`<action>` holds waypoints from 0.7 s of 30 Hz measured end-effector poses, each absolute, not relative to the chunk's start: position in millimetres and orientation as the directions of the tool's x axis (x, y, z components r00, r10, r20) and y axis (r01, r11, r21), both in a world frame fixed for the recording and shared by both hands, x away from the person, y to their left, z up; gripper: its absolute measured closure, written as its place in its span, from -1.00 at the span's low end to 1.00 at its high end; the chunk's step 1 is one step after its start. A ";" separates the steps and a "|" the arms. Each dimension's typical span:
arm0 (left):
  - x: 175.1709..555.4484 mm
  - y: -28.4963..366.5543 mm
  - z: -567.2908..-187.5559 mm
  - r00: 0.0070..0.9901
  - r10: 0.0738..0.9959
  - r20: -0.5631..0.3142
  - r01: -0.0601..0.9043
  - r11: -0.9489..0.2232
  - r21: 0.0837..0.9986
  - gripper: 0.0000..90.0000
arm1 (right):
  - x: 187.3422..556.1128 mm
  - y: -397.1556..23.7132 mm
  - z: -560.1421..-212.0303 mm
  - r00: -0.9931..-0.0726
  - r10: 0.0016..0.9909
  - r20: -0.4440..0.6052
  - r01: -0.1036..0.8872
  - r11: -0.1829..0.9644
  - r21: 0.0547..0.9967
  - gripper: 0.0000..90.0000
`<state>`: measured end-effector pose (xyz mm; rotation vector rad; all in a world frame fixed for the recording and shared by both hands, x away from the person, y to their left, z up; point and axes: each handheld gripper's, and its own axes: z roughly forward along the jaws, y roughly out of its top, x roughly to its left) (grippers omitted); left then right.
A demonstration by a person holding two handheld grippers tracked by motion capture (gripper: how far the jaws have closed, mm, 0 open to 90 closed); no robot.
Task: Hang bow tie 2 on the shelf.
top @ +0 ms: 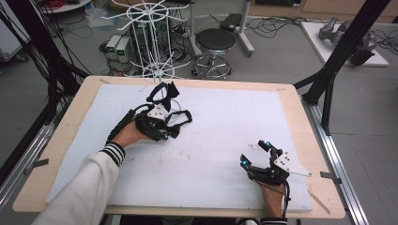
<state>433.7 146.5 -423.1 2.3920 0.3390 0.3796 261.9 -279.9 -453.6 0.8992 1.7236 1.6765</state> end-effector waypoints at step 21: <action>438.7 143.0 -424.1 0.932 0.285 0.223 0.089 -0.778 0.621 -0.10 | 262.0 -280.2 -453.7 -0.610 0.791 0.050 0.067 -0.011 0.998 -0.75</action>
